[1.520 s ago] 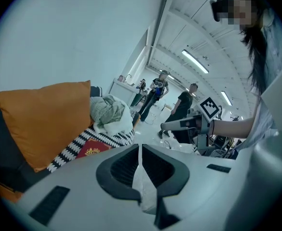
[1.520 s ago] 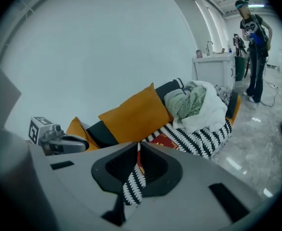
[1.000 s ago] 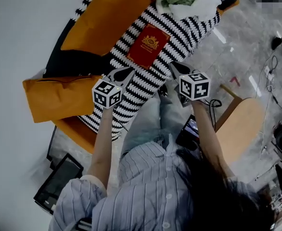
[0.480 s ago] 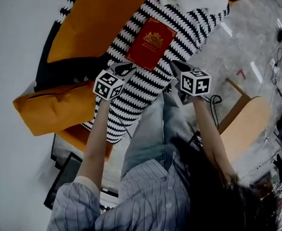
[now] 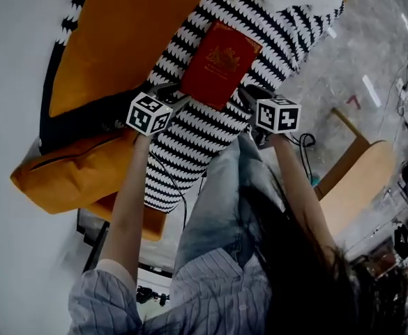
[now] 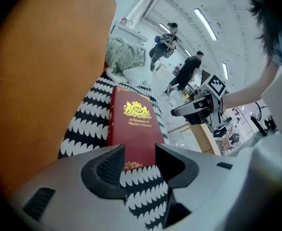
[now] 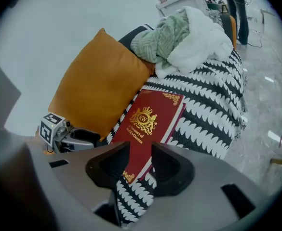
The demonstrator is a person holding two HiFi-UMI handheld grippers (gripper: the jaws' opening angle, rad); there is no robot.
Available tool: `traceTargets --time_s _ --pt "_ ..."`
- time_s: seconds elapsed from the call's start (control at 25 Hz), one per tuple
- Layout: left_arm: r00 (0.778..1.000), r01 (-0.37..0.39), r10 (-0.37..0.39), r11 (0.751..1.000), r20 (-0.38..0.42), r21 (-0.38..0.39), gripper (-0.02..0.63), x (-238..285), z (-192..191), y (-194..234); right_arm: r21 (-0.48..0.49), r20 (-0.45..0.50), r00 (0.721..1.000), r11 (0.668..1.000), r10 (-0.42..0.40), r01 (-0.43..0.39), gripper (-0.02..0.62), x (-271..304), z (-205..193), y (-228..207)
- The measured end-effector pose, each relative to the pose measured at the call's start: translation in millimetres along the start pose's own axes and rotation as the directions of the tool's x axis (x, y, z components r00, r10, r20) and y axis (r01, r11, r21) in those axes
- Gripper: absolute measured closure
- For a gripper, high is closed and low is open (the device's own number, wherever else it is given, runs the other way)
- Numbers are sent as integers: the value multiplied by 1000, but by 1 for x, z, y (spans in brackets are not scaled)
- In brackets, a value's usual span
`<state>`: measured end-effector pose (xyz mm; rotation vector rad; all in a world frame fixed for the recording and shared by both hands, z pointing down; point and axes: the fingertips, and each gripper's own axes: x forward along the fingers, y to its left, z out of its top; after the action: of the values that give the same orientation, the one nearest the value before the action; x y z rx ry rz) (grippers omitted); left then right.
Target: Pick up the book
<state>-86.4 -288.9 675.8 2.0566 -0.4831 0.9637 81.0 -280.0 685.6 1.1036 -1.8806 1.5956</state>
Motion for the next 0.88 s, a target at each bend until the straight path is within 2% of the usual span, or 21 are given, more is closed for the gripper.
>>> traceTargets --time_s 0.28,0.56,0.76,0.88 --pt "999 26 -28 999 -29 -43 362 35 -6 38 101 -22 999 994 -35 37 410 29 -5 -34" --pt "993 80 -86 994 -85 -70 314 60 -5 57 197 2 1000 980 -16 16 393 50 6 -39" --pt "982 113 -120 992 -147 -59 302 77 -10 62 260 -37 999 965 -37 45 391 67 -4 -47" --pt "971 160 -172 984 -165 -82 301 84 -12 62 292 -43 998 955 -37 48 391 74 -7 -48"
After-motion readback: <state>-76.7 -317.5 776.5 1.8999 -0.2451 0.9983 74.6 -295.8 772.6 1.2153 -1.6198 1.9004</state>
